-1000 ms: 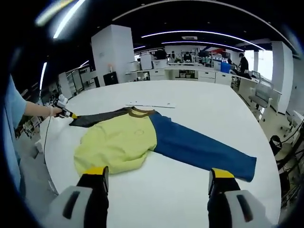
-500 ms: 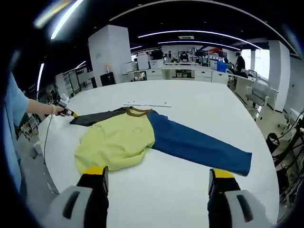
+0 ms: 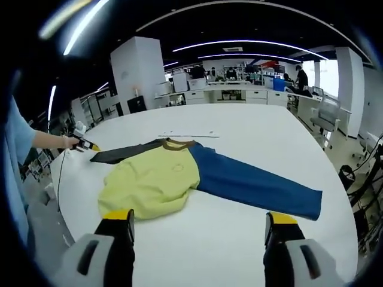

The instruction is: Fold the garment on the visible template until the final outline fits inside the template.

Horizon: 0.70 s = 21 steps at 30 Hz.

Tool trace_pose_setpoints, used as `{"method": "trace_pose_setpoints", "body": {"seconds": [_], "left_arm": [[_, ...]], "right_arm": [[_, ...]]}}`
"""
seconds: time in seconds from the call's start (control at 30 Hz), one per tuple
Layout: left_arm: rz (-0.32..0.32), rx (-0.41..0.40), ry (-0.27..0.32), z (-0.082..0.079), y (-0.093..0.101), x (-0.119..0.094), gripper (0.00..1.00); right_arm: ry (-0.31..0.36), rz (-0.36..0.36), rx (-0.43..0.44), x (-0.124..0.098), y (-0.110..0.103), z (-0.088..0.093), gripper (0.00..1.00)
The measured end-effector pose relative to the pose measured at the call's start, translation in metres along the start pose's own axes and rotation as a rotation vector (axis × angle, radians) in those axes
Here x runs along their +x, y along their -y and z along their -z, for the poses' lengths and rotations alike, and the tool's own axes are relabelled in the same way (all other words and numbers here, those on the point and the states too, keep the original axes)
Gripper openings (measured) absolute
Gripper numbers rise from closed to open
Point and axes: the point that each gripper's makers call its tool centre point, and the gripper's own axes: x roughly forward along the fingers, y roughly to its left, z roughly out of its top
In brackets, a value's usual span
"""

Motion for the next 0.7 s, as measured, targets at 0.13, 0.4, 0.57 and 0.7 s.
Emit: {"method": "trace_pose_setpoints", "body": {"seconds": [0.13,0.4,0.57,0.7], "left_arm": [[0.088,0.1,0.044,-0.009,0.033,-0.009,0.81],[0.202,0.209,0.083,-0.019,0.088,-0.026,0.99],[0.238,0.227,0.098,-0.021,0.109,-0.036,0.99],[0.268,0.243,0.117,-0.022,0.13,-0.045,0.96]], "right_arm": [[0.006,-0.013,-0.006,-0.001,-0.002,-0.001,0.92],[0.02,-0.023,-0.015,-0.007,-0.005,-0.002,0.92],[0.03,-0.025,-0.019,-0.012,-0.006,-0.002,0.92],[0.032,-0.028,-0.026,-0.018,-0.009,-0.002,0.92]]}}
